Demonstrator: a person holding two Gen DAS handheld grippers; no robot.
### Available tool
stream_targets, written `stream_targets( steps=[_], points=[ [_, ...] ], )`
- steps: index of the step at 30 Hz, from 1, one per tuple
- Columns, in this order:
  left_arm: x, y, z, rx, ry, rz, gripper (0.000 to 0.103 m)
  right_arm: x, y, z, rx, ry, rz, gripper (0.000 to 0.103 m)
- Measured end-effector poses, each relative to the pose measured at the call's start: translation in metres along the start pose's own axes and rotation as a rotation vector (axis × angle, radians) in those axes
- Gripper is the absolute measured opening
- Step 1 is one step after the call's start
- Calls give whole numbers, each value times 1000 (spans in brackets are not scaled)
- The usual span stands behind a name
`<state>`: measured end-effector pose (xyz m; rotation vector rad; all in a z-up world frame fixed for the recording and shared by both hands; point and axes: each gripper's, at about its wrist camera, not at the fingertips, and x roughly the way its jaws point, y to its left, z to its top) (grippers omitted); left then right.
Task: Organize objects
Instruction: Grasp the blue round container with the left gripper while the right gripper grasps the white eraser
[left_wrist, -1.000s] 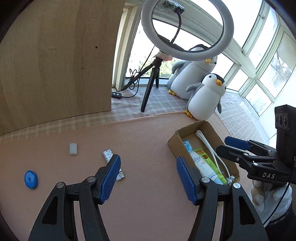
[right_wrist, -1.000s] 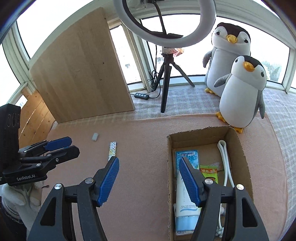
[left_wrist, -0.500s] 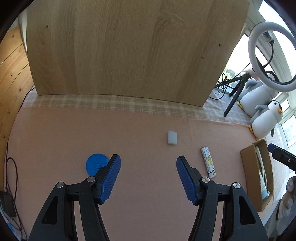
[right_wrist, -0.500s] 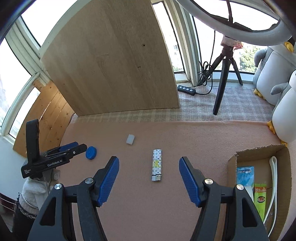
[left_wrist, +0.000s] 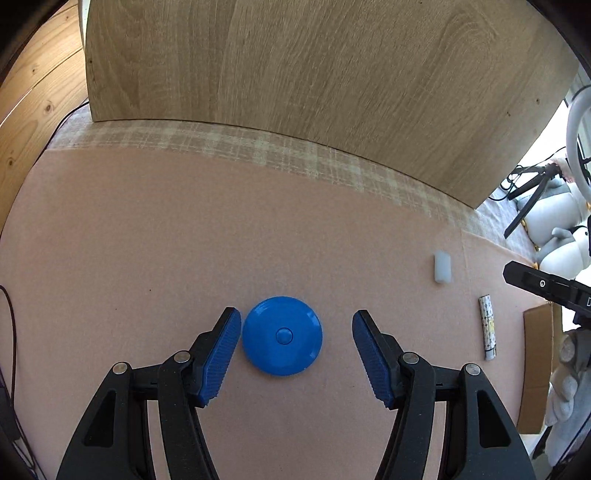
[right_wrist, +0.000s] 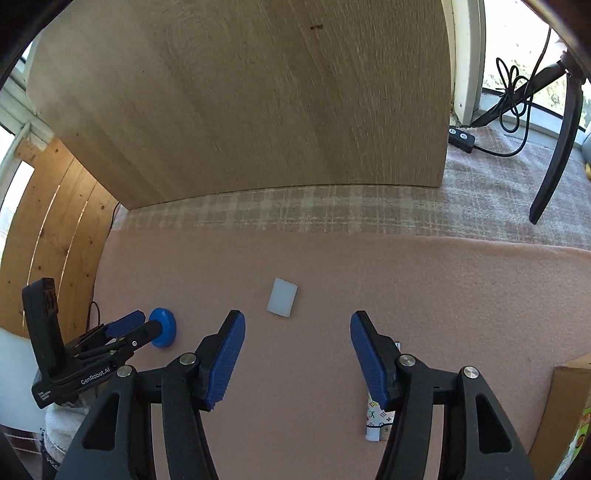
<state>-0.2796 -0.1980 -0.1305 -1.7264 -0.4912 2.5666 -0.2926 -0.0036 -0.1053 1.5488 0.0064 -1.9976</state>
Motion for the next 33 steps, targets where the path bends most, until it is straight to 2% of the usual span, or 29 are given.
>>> stream_targets(
  steps=[3, 8, 15, 18, 20, 21, 28, 33],
  points=[
    [7, 0, 0, 0, 3, -5, 66, 18, 4, 7, 12, 15, 0, 54],
    [9, 1, 2, -8, -4, -16, 66, 42, 11, 18, 11, 45, -2, 42],
    [13, -6, -1, 25, -5, 4, 66, 69, 24, 25, -41, 93, -78, 33],
    [13, -8, -2, 40, -10, 19, 63, 70, 29, 25, -75, 87, -121, 28],
    [13, -9, -4, 47, -14, 21, 57, 70, 32, 23, -99, 97, -135, 18],
    [12, -9, -6, 49, -17, 22, 53, 69, 32, 22, -103, 97, -129, 17],
    [9, -25, -24, 82, -20, 0, 53, 52, 19, 13, -92, 101, -74, 11],
    [5, -42, -47, 88, -24, -26, 53, 34, 16, -6, -100, 89, -55, 10]
  ],
)
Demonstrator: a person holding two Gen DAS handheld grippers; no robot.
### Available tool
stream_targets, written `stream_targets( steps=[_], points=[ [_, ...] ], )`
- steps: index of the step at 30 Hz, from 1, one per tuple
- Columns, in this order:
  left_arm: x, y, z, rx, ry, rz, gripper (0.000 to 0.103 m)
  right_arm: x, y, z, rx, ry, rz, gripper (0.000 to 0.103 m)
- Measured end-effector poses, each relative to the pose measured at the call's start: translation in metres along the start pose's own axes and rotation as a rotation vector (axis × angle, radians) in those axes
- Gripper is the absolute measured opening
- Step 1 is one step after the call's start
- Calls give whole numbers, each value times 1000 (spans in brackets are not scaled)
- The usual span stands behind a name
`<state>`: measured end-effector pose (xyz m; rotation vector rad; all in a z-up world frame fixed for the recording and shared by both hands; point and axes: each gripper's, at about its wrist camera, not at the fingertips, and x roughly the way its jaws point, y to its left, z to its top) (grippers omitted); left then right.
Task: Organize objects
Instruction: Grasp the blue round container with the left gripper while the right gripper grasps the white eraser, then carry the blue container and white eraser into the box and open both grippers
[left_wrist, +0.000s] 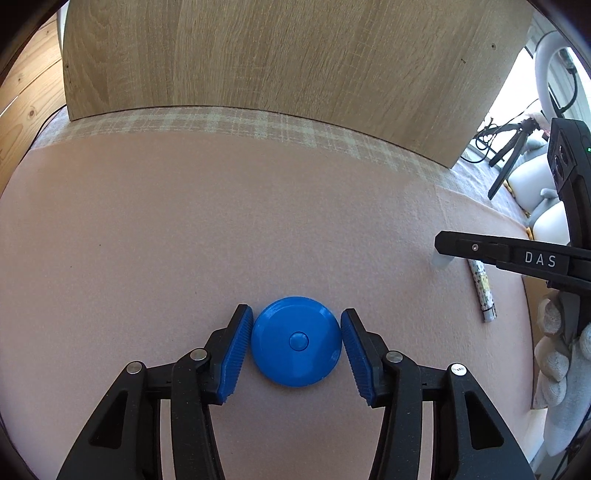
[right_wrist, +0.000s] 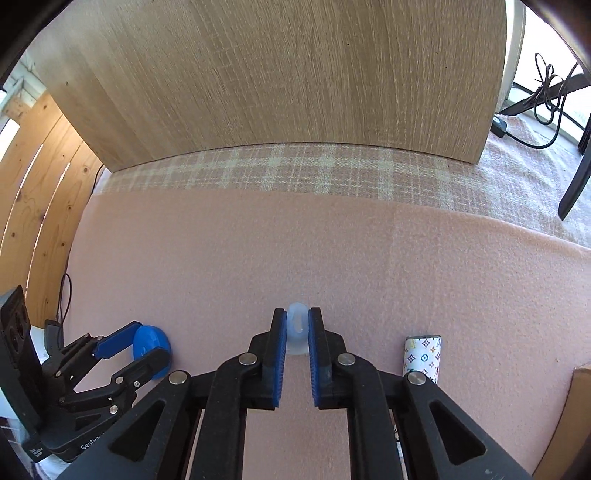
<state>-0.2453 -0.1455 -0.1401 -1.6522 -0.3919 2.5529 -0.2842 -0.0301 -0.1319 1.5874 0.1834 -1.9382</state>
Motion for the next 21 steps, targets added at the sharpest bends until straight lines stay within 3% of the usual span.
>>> stream_targets(
  steps=[9, 21],
  points=[
    [-13, -55, -61, 87, 25, -49, 53, -28, -21, -60, 49, -22, 65, 10],
    [-29, -139, -152, 233, 42, -59, 53, -71, -54, -155, 96, -51, 73, 10]
  ],
)
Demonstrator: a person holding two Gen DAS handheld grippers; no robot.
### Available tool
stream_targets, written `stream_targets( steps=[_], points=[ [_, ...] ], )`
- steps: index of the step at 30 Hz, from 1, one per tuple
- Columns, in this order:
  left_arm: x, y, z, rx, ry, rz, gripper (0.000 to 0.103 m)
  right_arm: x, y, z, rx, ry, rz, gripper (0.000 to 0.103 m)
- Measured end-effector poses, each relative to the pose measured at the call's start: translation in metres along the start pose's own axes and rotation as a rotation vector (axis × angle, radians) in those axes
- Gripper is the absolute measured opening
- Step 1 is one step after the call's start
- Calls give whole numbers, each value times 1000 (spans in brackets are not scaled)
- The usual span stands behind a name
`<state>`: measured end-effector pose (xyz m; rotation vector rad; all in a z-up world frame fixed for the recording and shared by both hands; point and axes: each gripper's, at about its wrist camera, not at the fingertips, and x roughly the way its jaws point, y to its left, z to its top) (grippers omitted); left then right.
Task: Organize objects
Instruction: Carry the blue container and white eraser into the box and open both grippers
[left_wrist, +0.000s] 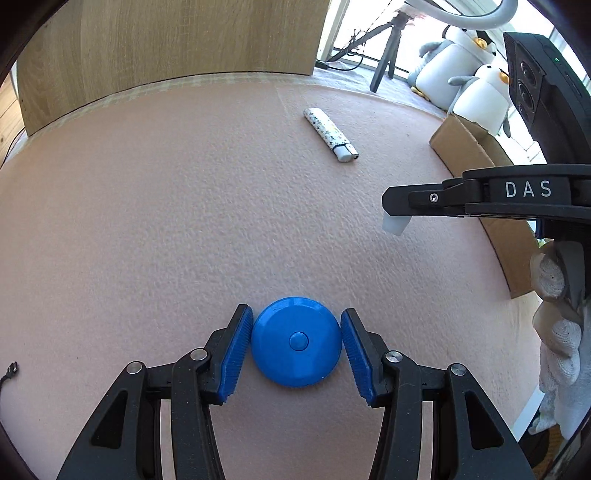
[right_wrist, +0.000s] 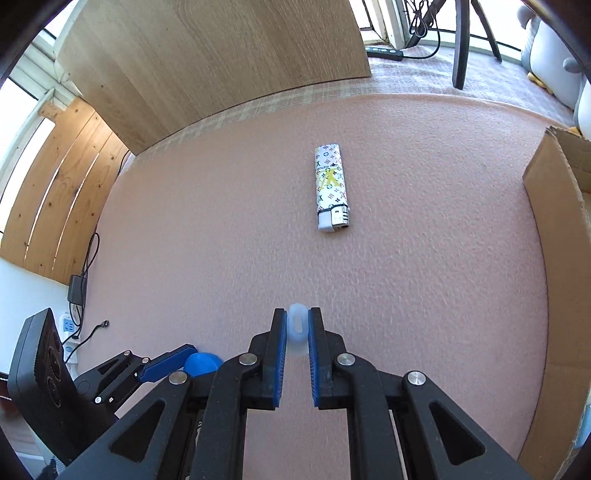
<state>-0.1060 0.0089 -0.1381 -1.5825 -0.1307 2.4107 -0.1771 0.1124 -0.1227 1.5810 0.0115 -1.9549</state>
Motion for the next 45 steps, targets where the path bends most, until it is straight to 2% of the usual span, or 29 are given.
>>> stream_targets(
  steps=[4, 10, 19, 25, 33, 45],
  points=[
    [-2, -24, -17, 30, 6, -8, 53, -13, -16, -31, 32, -6, -5, 10],
    [-8, -38, -29, 24, 11, -31, 53, -35, -39, -68, 99, -37, -5, 10],
    [-27, -64, -25, 55, -16, -57, 53, -83, -63, -89, 151, -135, -14, 10],
    [-43, -95, -8, 94, -57, -102, 53, -114, -78, -95, 176, -209, -41, 10],
    [-55, -145, 33, 149, -117, -173, 53, -154, -112, -99, 214, -292, -78, 10],
    [-37, -234, 87, 228, -156, -235, 53, -191, -172, -98, 261, -351, -148, 10]
  ],
)
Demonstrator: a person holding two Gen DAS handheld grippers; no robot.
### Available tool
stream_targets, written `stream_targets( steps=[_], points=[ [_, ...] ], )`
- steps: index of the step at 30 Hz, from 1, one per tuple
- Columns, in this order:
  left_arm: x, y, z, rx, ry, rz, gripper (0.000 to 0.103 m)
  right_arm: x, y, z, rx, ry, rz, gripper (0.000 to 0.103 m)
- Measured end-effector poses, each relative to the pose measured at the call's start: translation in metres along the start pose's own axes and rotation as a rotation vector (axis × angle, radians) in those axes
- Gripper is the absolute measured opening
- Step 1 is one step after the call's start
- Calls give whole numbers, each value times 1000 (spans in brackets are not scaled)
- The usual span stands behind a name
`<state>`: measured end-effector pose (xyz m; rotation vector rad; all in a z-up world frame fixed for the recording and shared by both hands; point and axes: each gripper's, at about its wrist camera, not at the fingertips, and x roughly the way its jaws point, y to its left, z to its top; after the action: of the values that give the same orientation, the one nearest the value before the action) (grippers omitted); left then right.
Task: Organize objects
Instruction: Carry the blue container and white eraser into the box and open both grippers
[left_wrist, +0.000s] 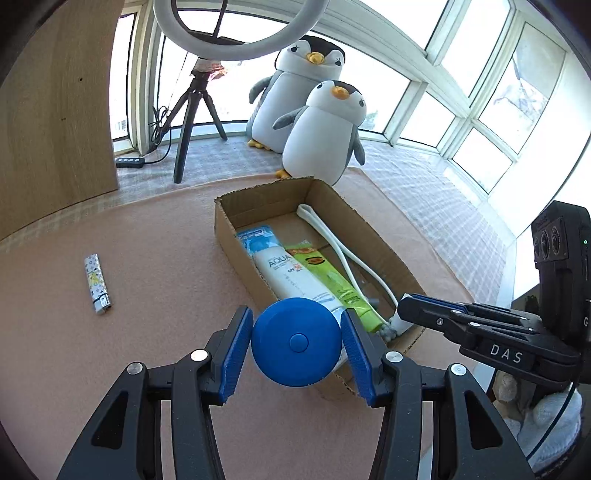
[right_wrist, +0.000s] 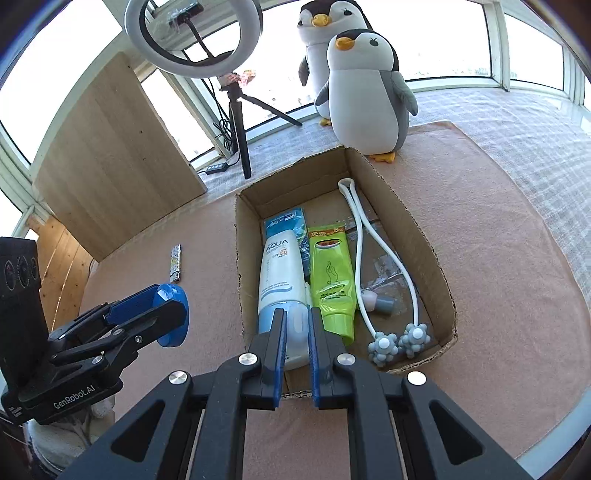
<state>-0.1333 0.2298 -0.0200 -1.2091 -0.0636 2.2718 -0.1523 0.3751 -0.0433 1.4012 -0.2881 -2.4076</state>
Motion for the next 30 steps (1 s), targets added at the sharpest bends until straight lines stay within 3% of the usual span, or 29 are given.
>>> stream_targets(
  steps=[13, 23, 26, 28, 30],
  points=[
    [72, -37, 41, 7, 44, -10, 53, 7, -34, 9, 7, 14, -15, 10],
    [89, -47, 53, 10, 52, -5, 53, 10, -44, 8, 7, 23, -17, 14],
    [92, -46, 57, -3, 62, -15, 60, 9, -45, 9, 11, 18, -25, 23],
    [92, -44, 59, -15, 54, -6, 71, 8, -46, 9, 14, 20, -30, 49],
    [90, -42, 60, -20, 46, 1, 71, 6, -46, 8, 18, 3, -40, 57]
  ],
)
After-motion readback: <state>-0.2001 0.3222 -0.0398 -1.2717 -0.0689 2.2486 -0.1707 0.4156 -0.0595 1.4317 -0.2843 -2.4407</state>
